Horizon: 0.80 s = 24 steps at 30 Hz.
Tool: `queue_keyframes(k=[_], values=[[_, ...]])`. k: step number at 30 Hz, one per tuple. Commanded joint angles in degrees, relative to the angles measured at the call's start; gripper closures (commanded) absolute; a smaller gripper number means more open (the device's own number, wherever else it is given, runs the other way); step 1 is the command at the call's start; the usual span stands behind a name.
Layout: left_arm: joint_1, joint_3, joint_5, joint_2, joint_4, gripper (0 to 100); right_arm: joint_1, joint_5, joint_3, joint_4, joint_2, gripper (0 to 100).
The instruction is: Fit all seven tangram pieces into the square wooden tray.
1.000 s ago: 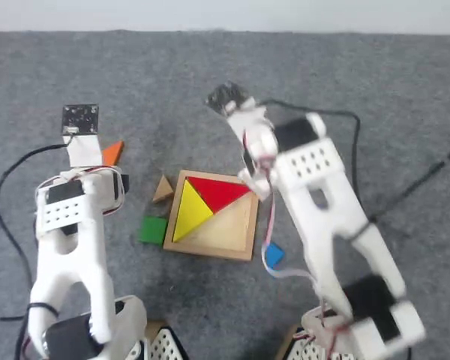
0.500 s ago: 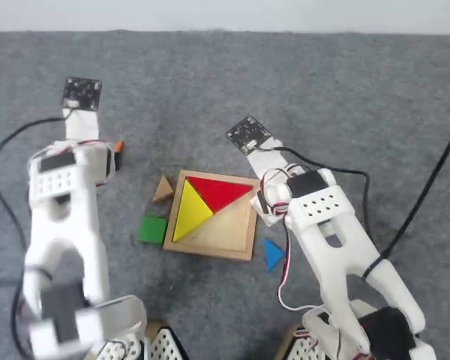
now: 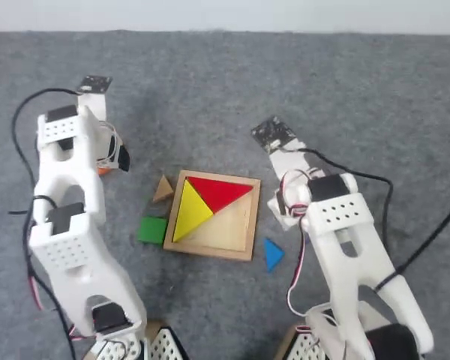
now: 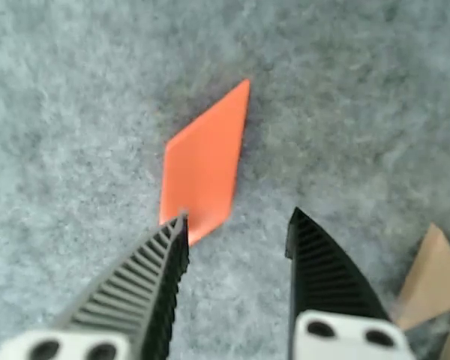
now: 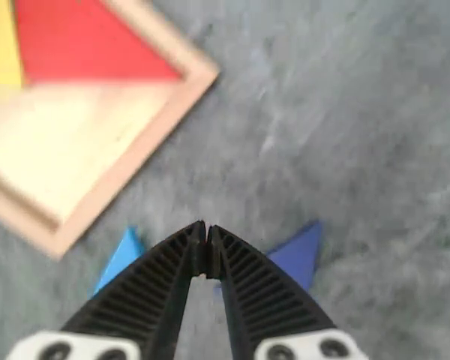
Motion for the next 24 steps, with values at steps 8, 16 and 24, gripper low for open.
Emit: queue_keyframes(k=[8,16,24], values=[[-0.4,8.1,-0.6,-9.8,-1.5,80,-14.2,7.2,9.4,4.4,-3.7,76.3],[-0.4,26.9,-0.3,-20.2,-14.6,80,-17.9,-10.5,13.7,-5.5,-3.2,77.5],[-0.4,35.4,-2.6,-26.0,-15.1,80,-5.6,-3.8,12.9,-2.8,-8.2,77.5]])
